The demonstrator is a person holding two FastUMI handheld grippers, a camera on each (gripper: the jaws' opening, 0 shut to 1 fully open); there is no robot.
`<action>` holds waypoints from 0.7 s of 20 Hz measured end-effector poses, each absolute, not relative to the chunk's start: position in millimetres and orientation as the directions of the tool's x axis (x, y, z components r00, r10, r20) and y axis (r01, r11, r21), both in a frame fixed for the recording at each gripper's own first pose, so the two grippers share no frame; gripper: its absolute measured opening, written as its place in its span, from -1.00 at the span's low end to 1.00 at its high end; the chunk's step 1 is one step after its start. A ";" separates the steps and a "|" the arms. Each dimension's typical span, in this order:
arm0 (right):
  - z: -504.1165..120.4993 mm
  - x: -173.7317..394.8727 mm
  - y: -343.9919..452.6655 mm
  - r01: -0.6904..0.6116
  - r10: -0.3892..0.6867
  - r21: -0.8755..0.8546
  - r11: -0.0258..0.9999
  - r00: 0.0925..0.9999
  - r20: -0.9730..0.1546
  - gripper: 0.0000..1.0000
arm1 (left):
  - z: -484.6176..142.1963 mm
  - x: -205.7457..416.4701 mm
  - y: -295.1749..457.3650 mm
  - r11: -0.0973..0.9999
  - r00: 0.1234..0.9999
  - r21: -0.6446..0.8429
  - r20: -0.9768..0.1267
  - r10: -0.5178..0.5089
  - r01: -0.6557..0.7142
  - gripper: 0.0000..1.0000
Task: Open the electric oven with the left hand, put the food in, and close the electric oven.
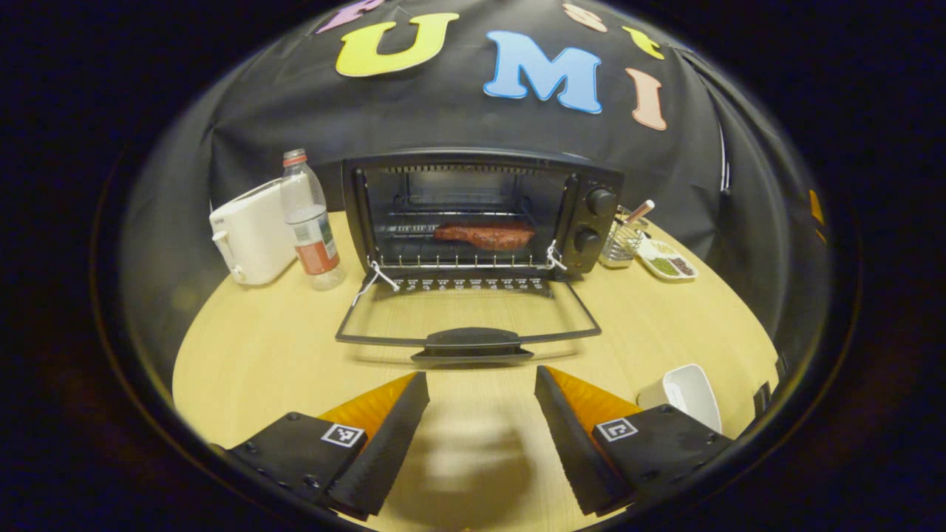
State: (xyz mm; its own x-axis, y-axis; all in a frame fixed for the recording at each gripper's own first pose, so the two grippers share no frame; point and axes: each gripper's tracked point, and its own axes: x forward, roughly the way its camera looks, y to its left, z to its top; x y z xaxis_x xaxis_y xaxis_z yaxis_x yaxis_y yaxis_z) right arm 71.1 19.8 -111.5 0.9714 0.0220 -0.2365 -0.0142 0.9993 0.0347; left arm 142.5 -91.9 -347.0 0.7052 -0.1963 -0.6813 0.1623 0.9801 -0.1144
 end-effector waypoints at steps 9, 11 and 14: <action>-109.8 67.6 0.8 0.033 -0.036 -0.015 0.999 0.968 -0.248 0.96 | -401.5 160.5 -89.0 0.990 0.618 -0.051 -0.777 -0.124 0.134 0.98; -110.4 67.4 -3.6 0.046 -0.055 -0.043 0.998 0.967 -0.247 0.95 | -403.1 168.2 -89.7 0.990 0.631 -0.044 -0.766 -0.122 0.138 0.97; -110.2 67.4 -1.0 0.042 -0.051 -0.043 0.998 0.968 -0.247 0.96 | -402.7 173.6 -91.9 0.990 0.640 -0.025 -0.761 -0.111 0.142 0.97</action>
State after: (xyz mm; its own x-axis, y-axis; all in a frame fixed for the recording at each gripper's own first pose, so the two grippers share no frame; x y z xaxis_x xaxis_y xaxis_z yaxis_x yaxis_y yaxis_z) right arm 67.4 -1.0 -110.2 0.9677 -0.0512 -0.2468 0.0417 0.9982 -0.0434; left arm 173.6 -91.9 -402.7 0.6396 -0.1110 -0.7607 0.1418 0.9896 -0.0252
